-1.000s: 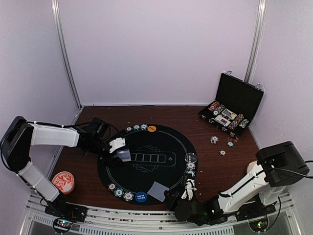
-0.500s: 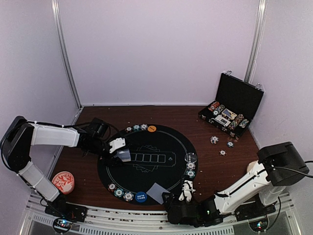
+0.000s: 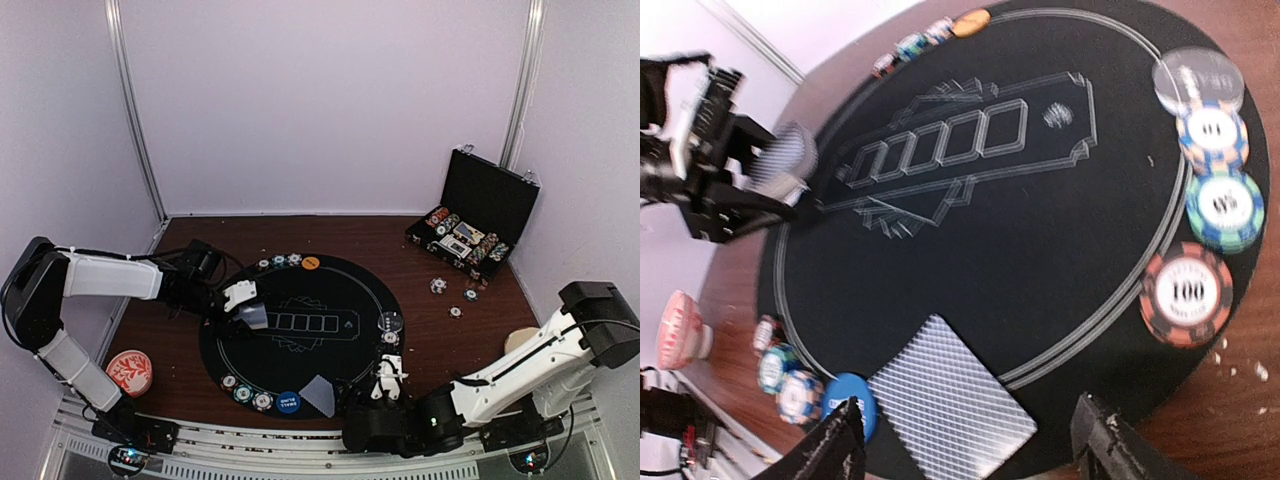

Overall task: Distribute texas hold em gaming equipment
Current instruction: Distribute the poker card in the small blind area, then pick up the poker card from the face-down deck piles.

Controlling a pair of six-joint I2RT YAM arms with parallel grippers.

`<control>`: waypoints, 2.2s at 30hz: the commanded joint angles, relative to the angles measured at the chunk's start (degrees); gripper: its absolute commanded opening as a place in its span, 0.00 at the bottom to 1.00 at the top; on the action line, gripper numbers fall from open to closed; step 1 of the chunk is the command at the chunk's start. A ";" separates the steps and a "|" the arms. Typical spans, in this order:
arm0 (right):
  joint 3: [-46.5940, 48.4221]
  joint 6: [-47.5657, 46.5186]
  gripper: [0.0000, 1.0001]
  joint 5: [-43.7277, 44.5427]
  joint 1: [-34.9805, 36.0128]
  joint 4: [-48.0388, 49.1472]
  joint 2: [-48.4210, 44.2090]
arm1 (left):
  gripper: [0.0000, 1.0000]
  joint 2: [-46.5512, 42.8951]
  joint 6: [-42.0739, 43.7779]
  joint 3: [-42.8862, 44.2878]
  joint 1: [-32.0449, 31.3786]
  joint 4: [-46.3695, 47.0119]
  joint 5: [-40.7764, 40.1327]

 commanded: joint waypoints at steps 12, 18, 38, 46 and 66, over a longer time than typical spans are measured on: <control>9.03 -42.65 0.84 -43.63 -29.25 14.81 -7.70 | 0.09 -2.37 1.59 2.25 0.32 -0.07 2.57; 20.77 -45.13 0.89 -59.74 -35.30 14.39 3.26 | 0.09 -4.30 2.49 2.27 -0.32 -0.37 3.34; 33.45 -37.78 0.91 -75.96 -37.20 25.49 23.19 | 0.10 -8.04 4.79 0.19 -0.54 -1.54 6.86; 38.68 -38.22 0.78 -74.53 -37.69 21.73 26.96 | 0.10 -7.97 5.47 0.06 -0.53 -2.22 8.03; 34.29 -40.34 0.35 -70.89 -41.00 19.66 24.59 | 0.11 -7.57 5.87 0.04 -0.56 -2.73 8.47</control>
